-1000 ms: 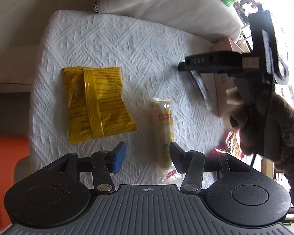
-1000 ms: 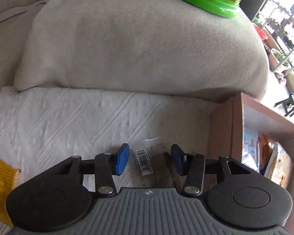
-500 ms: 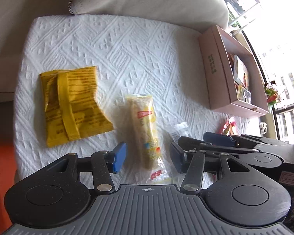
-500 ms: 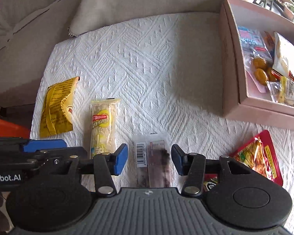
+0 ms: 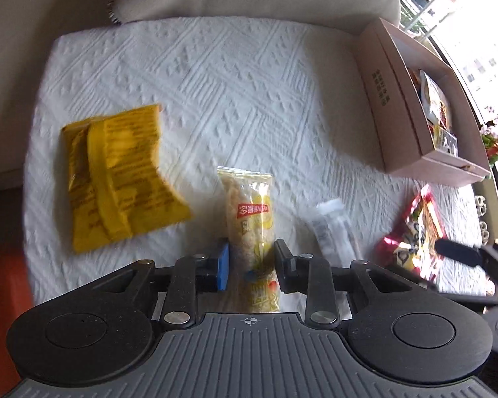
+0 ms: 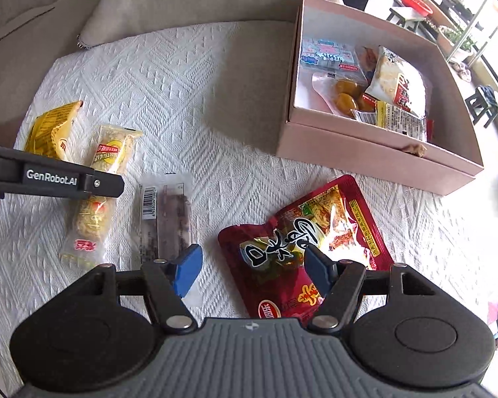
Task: Organize snacks
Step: 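Grasp the yellow snack bag with the right tool while the left holds the cream stick, then drop the yellow bag into the box with the right tool while the left drops the cream stick in, then grasp the brown bar packet with the left tool while the right reaches toward the red spicy bag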
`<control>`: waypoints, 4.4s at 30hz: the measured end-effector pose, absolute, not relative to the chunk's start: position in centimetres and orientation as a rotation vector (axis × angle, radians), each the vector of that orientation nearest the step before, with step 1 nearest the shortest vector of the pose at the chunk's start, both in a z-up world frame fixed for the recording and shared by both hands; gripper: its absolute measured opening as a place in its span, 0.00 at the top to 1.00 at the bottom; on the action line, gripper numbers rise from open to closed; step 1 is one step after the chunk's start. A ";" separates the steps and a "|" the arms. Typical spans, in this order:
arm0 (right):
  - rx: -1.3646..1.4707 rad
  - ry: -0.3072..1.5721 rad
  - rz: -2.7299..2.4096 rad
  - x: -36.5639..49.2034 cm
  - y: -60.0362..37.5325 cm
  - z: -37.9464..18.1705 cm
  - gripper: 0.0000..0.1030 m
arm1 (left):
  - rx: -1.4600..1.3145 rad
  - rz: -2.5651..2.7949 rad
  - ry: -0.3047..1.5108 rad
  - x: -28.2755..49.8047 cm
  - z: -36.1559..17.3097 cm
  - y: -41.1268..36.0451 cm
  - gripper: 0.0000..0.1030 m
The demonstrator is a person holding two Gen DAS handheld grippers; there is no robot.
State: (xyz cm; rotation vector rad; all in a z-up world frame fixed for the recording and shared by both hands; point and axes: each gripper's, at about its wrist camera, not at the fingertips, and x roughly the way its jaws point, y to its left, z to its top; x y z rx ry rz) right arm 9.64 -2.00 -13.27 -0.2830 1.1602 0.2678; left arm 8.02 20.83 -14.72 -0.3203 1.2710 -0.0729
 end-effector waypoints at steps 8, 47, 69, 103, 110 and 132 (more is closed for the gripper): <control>-0.250 1.146 0.485 10.8 5.0 -11.1 0.27 | -0.420 -0.024 1.351 -1.1 -15.3 24.4 0.68; -0.230 1.349 0.474 6.6 1.7 -12.9 0.26 | -0.392 -0.053 1.395 -0.7 -15.1 24.6 0.68; -0.303 1.326 0.395 3.5 -5.4 -12.2 0.39 | -0.327 0.039 1.439 0.1 -14.0 20.5 0.70; -0.068 0.992 0.357 13.4 -22.2 -2.4 0.39 | -0.451 -0.060 1.270 5.4 -11.1 8.0 0.70; -0.064 0.872 0.326 20.0 -19.1 0.8 0.09 | -0.522 -0.042 1.299 2.7 -12.5 8.4 0.70; -0.188 1.284 0.301 7.7 -15.0 -13.3 0.09 | -0.259 0.020 1.293 10.6 -14.6 10.8 0.57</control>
